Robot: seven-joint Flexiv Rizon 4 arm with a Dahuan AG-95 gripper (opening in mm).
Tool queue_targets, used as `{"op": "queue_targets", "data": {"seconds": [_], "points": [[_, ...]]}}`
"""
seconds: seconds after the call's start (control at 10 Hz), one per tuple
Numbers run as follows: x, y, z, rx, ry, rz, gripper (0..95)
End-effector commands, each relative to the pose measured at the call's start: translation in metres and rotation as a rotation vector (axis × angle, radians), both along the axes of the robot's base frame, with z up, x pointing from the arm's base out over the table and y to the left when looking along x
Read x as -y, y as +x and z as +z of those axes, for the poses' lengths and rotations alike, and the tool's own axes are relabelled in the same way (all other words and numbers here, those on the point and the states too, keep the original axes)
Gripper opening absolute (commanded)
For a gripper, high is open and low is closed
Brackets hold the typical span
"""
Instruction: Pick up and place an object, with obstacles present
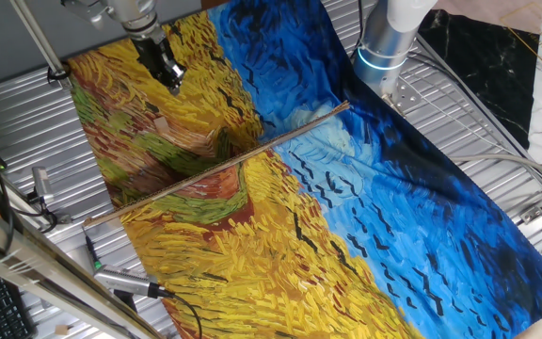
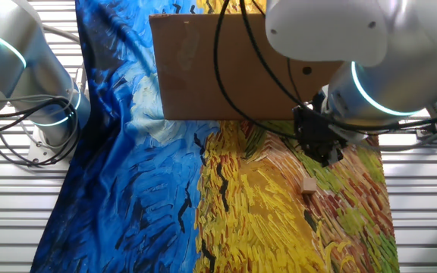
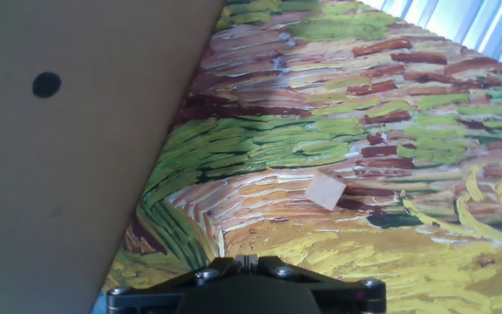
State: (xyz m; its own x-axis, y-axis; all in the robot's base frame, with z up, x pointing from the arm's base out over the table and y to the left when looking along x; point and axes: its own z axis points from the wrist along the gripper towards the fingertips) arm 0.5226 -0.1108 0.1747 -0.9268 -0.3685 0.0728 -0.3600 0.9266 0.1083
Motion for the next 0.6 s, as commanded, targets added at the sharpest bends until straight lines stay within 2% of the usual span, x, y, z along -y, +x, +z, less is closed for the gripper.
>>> {"op": "queue_targets", "data": {"seconds": [0.1, 0.6], "points": [[0.0003, -0.0013, 0.0003, 0.011, -0.007, -0.017, 0.0], [0.0003, -0.0013, 0.0003, 0.007, -0.009, -0.035, 0.0]]}}
